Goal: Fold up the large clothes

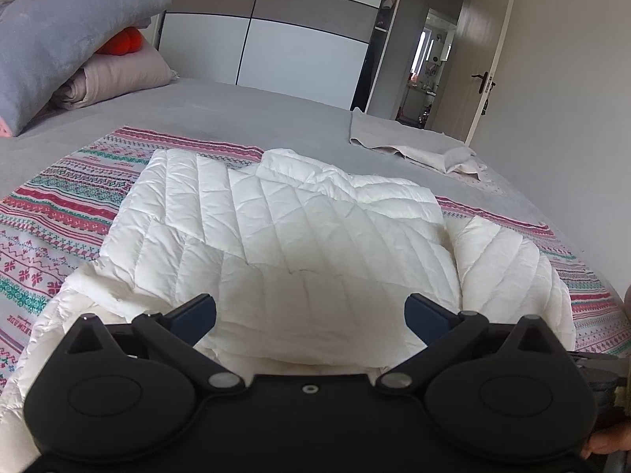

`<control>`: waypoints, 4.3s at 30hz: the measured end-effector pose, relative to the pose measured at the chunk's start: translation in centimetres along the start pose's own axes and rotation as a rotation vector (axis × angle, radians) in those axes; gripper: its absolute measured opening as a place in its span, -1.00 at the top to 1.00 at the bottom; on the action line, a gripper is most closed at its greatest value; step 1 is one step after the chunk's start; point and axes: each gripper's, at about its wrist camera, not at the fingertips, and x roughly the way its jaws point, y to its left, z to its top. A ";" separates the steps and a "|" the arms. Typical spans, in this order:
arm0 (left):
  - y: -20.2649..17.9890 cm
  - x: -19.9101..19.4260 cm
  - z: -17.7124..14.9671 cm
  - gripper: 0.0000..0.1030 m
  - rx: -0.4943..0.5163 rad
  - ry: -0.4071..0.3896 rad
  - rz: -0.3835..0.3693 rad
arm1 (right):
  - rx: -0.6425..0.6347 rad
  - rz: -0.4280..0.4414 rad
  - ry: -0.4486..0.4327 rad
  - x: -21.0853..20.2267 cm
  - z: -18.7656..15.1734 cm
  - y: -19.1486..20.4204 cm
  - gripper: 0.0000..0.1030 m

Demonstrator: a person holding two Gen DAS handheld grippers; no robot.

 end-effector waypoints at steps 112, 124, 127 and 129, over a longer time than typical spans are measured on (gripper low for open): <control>4.5 -0.4 2.3 0.69 -0.202 -0.298 0.160 | 0.538 -0.116 -0.275 -7.5 -0.5 -11.0 -0.41; 4.8 0.0 1.6 0.52 -0.161 -0.321 0.227 | 0.152 -0.116 -0.310 -1.9 1.3 -4.7 0.26; 3.8 -0.2 1.7 0.53 -0.105 -0.369 0.169 | 0.148 -0.151 -0.291 -1.3 0.9 -4.7 0.26; 3.3 1.1 1.6 0.53 -0.061 -0.315 0.121 | 0.159 -0.155 -0.280 -1.0 0.8 -4.9 0.26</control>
